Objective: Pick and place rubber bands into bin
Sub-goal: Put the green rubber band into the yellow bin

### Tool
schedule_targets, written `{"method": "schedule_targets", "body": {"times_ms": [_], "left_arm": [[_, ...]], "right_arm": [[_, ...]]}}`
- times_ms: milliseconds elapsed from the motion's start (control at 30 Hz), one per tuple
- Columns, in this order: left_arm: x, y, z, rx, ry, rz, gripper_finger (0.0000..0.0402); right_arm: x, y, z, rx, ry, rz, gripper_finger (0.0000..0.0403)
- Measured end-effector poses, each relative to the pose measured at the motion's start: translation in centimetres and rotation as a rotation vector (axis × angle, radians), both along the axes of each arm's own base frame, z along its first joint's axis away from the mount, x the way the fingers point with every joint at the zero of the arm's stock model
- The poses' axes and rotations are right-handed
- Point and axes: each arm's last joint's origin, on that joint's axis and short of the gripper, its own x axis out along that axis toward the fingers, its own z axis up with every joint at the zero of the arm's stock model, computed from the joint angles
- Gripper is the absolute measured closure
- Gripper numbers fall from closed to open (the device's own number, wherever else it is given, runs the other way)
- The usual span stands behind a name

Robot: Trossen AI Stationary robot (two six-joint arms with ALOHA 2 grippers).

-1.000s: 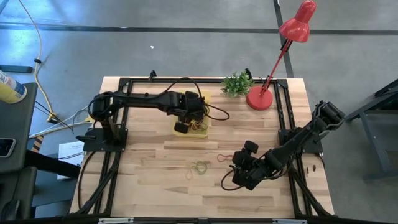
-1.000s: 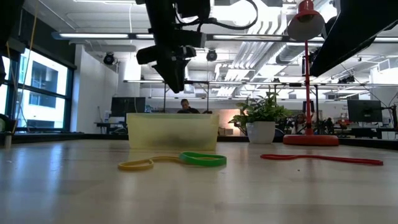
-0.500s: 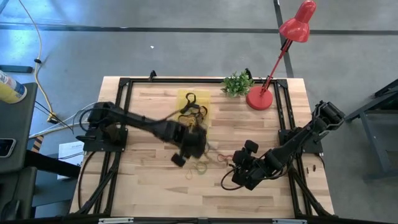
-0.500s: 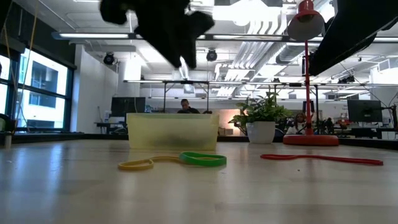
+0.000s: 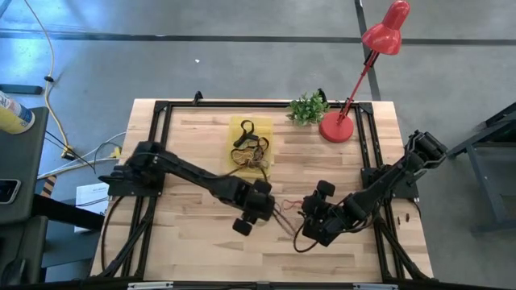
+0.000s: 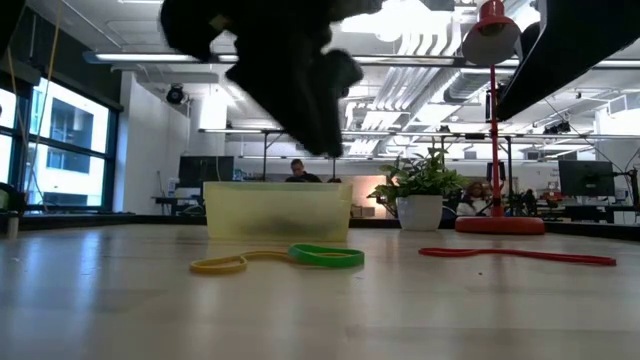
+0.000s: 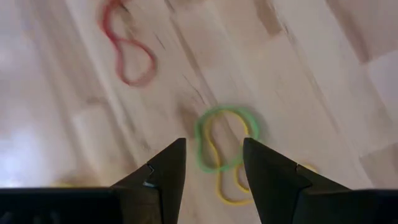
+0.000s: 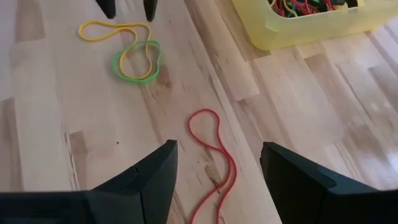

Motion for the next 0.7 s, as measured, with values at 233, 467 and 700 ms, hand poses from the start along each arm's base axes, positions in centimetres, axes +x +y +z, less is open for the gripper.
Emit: {"method": "schedule_targets", "body": {"times_ms": [233,467,700], "left_arm": [[0.6,-0.1,-3.5,0.004,0.099,0.058,0.0252],[0.9,0.3,-5.3,0.008,0.137,0.133,0.0277],[1.0,0.3,-5.7,0.002,0.147,0.15,0.0326]], "right_arm": [[-0.3,0.4,0.0,0.014,0.01,0.02,0.0183],[-0.7,0.8,-0.1,0.018,0.015,0.025,0.0183],[-0.7,0.8,-0.1,0.02,0.013,0.02,0.0183]]}}
